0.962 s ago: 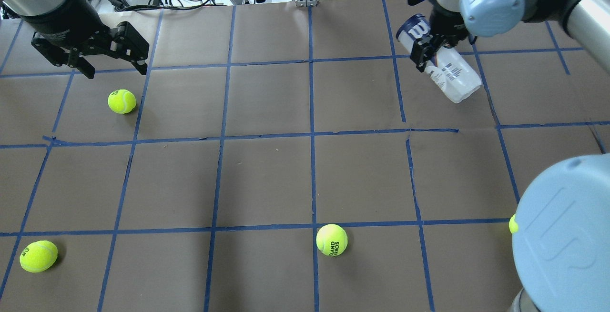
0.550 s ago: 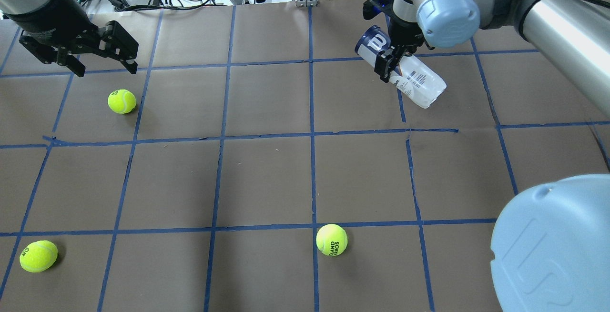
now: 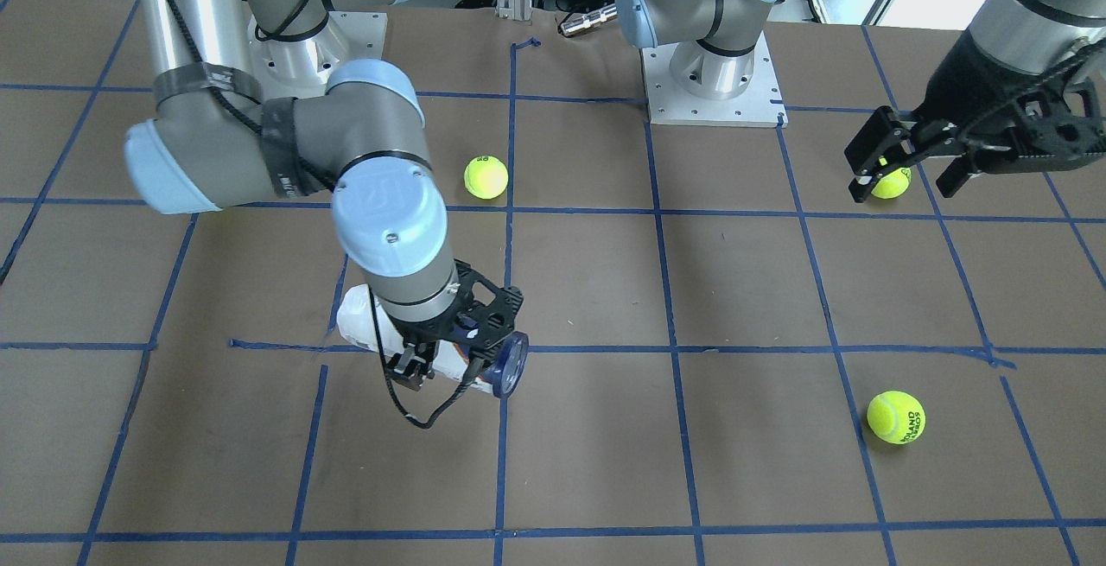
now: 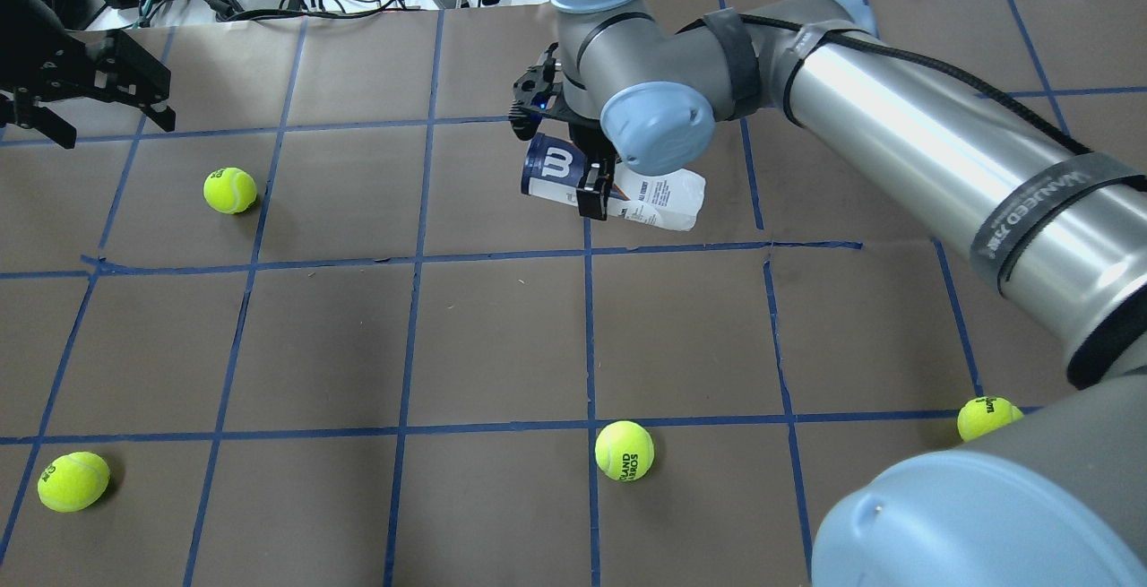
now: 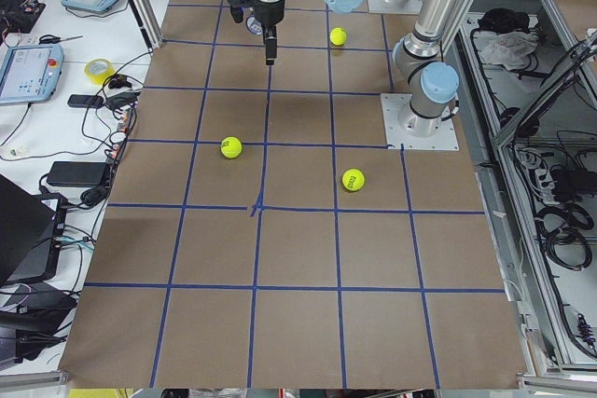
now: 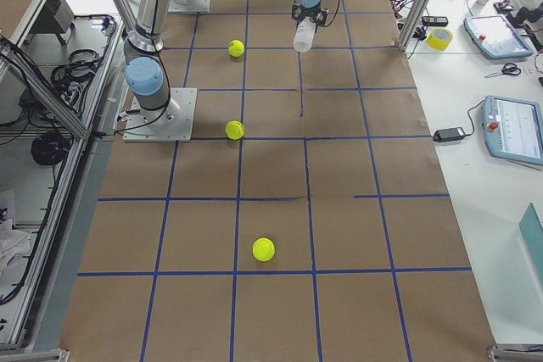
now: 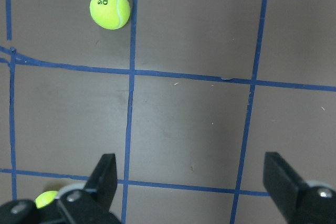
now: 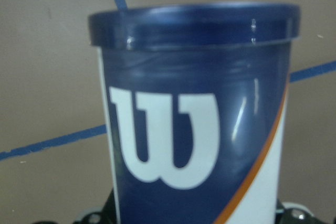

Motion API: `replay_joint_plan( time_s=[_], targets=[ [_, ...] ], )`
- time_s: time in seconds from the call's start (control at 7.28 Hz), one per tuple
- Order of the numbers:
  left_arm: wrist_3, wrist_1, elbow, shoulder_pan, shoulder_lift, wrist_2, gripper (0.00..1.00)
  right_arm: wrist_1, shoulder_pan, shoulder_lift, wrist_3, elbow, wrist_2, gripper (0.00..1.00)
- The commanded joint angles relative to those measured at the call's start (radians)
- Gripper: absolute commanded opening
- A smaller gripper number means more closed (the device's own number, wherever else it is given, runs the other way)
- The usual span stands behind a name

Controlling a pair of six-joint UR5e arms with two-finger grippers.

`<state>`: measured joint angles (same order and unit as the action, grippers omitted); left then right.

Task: Lift up tennis ball bucket
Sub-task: 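Lift the can and carry it toward the table center, tipping it sideways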

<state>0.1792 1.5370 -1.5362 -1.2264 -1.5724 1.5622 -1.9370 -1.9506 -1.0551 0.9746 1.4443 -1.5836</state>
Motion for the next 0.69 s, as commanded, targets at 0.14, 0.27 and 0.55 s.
replay_joint_plan(
  time_s=[0.14, 0.27, 0.55],
  targets=[
    [0.000, 0.000, -0.004, 0.016, 0.000, -0.002, 1.00, -0.178, -0.147, 0.108, 0.104, 0.001, 0.001, 0.78],
    [0.000, 0.000, -0.004, 0.015, 0.000, -0.002, 1.00, -0.187, -0.177, 0.122, 0.105, 0.001, -0.002, 0.78],
    [0.000, 0.000, -0.005, 0.018, 0.000, -0.001, 1.00, -0.184, -0.175, 0.130, 0.104, -0.001, 0.007, 0.77]
  ],
)
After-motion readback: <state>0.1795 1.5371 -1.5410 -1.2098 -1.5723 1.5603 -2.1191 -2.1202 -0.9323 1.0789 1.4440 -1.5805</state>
